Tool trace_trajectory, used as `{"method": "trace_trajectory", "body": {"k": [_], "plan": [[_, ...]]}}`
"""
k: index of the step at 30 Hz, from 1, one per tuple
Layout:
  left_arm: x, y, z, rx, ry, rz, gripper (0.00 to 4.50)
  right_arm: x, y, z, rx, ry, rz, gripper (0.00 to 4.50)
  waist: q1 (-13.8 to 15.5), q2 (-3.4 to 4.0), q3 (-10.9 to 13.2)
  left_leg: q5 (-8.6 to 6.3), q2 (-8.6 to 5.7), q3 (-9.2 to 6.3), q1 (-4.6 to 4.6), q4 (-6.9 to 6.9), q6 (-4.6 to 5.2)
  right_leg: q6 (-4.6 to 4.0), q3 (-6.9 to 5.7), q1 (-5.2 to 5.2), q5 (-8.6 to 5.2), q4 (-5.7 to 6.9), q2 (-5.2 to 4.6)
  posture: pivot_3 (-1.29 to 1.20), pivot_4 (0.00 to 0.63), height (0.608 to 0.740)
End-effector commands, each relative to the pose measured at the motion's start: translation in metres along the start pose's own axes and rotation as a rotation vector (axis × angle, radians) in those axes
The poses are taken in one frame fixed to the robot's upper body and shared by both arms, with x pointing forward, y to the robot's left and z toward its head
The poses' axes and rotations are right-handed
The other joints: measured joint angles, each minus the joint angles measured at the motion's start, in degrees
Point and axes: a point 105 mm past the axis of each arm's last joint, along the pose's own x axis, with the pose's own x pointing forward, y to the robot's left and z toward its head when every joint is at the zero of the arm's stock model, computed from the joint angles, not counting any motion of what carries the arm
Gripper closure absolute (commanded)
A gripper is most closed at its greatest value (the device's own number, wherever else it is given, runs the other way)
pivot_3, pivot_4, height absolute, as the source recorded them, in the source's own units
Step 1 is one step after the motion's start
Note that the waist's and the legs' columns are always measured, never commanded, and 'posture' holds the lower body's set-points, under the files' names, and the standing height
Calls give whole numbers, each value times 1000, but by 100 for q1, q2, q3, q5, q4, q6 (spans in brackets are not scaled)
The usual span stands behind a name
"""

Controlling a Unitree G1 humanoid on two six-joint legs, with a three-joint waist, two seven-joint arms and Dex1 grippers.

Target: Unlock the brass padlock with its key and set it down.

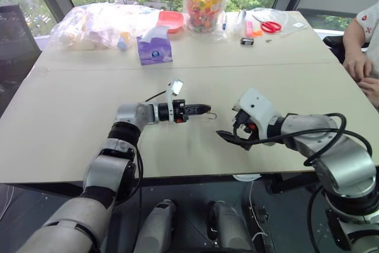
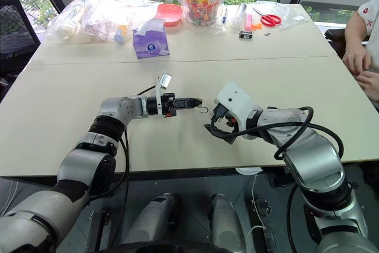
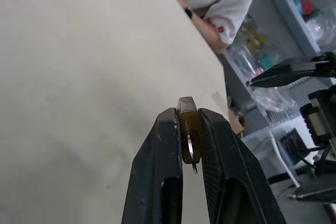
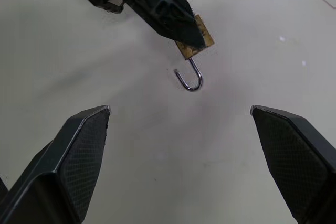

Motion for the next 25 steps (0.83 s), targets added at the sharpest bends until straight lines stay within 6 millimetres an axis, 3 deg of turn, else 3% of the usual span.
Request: {"method": "trace_trajectory", "body": {"k": [1, 2, 8, 12, 17, 21, 25], "plan": [[8, 0, 6, 16, -11, 8, 4500, -1, 3, 8, -24, -26, -15, 26, 7, 0, 0, -1, 0, -1, -1, -1, 1, 1, -2, 0, 0, 0, -1, 0, 150, 740], [8, 2, 7, 7, -22, 15, 4500, -1, 3, 8, -23, -25, -18, 26, 5, 0, 0, -3, -1, -1, -2, -1, 4, 1, -4, 0, 1, 0, -4, 0, 150, 740], [4, 12, 5, -40, -7, 84, 1775, 0, 2, 5, -22, -15, -33, 0, -2, 0, 0, -6, -6, -1, -6, 1, 9, 5, -8, -1, 1, -2, -8, 0, 150, 740], [-9, 26, 4, 1, 35, 188, 48, 1, 2, 5, -27, -12, -32, 0, -2, -3, -3, -6, -6, -1, -6, 3, 9, 6, -10, 2, 2, -1, -7, 0, 150, 740], [-52, 39, 26, 209, 54, 329, 48, -1, -2, 2, -29, -5, -49, 0, -136, -4, -4, -6, 6, 0, 1, 10, 8, 13, -8, 5, 2, -1, 2, 0, 150, 740], [-87, 28, 52, 333, -19, 343, 48, -2, -8, -2, -17, -8, -68, 0, -147, -3, -3, -6, 18, -2, 3, 1, 7, 11, -6, 1, 3, -1, 10, 0, 150, 740], [-106, 14, 55, 420, -44, 385, 48, -1, -13, -7, 5, -26, -81, 0, -138, -3, -3, -7, 15, 0, -4, -6, 6, -3, -1, -5, 10, -8, 5, 0, 150, 740]]}}
